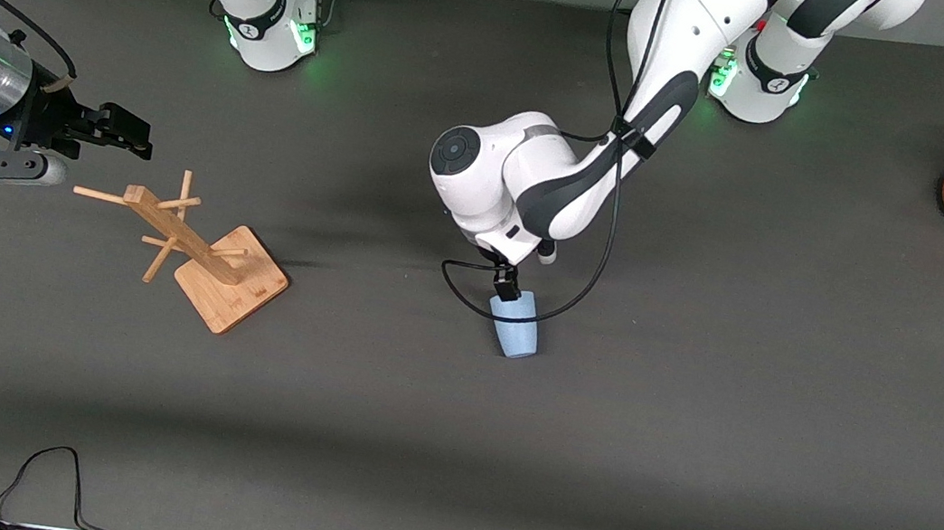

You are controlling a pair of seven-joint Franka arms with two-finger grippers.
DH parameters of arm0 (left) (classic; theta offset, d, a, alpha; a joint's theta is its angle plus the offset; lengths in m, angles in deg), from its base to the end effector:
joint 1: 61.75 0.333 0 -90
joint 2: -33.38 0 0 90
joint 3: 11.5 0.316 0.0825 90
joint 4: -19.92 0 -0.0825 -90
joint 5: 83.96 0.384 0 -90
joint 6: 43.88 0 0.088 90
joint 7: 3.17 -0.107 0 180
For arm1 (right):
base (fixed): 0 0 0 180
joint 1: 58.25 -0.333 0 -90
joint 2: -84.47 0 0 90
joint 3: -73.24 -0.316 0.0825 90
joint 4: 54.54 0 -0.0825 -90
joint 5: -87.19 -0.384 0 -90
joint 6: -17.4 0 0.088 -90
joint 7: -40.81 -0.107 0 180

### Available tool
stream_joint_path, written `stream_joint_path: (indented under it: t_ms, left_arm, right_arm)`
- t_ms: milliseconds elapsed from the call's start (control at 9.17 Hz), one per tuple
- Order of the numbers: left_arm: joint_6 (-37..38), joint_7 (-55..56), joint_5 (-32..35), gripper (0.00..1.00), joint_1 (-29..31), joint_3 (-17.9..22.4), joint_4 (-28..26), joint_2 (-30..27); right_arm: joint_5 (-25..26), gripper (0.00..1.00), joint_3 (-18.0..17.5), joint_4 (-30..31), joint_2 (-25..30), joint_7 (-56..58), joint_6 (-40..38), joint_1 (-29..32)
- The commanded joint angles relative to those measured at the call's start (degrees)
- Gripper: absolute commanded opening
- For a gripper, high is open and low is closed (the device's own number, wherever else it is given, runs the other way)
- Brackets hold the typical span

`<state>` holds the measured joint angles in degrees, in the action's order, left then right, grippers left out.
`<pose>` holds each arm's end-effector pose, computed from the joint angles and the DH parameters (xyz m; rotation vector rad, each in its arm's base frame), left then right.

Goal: Rotate and upright cup with both arms
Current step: 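Lift and rotate the blue cup with the left gripper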

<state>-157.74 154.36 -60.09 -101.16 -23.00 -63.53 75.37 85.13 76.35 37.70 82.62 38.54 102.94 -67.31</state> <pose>0.4797 -0.5129 0.2436 -1.9846 -2.2454 -0.3970 0.5492 0.0618 0.5823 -3.1076 -0.0999 0.2356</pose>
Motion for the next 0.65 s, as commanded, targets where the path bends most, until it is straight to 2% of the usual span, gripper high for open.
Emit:
stream_joint_path:
  t_ms: [0, 545]
  left_arm:
    - [0.9, 10.1, 7.5, 1.0, -0.4, 0.0, 1.7, -4.6]
    - [1.4, 5.4, 7.2, 1.0, -0.6, -0.3, 1.5, -6.0]
  right_arm:
    - [0.4, 1.0, 0.2, 0.3, -0.2, -0.6, 0.9, -0.3]
    - [0.4, 1.0, 0.8, 1.0, -0.1, -0.2, 1.0, -0.2]
